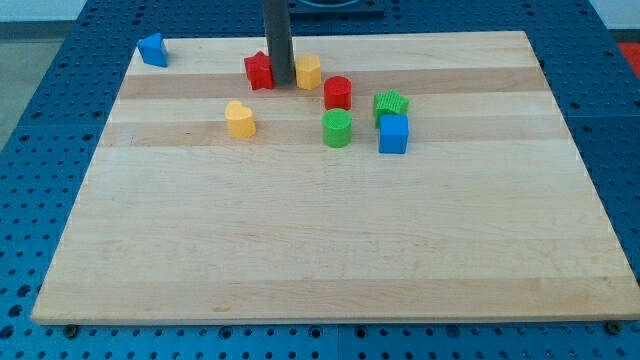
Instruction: Push the red star into the yellow hexagon
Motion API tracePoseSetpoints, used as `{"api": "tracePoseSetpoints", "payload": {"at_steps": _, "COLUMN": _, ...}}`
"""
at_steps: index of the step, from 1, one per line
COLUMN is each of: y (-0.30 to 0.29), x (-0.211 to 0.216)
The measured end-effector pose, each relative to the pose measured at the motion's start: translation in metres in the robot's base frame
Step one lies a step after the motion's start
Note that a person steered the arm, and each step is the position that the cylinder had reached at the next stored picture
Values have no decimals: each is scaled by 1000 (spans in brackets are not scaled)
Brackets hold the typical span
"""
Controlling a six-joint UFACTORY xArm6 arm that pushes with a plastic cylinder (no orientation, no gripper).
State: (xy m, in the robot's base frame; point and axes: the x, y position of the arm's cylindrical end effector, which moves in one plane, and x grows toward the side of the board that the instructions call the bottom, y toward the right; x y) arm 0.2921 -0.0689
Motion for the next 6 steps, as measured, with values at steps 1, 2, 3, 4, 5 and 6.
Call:
{"api": "tracePoseSetpoints", "payload": {"at_steps": 1, "y": -12, "x": 42}}
{"api": "tracePoseSetpoints", "payload": {"at_steps": 2, "y": -66, "x": 37}}
{"api": "tracePoseSetpoints", "payload": {"at_steps": 3, "y": -74, "x": -6}}
{"api": "tracePoseSetpoints", "payload": {"at_steps": 4, "y": -29, "x": -19}}
{"api": "tracePoseSetpoints", "payload": {"at_steps": 5, "y": -9, "x": -20}}
{"api": "tracePoseSetpoints", "payload": {"at_steps": 6, "y": -11, "x": 4}}
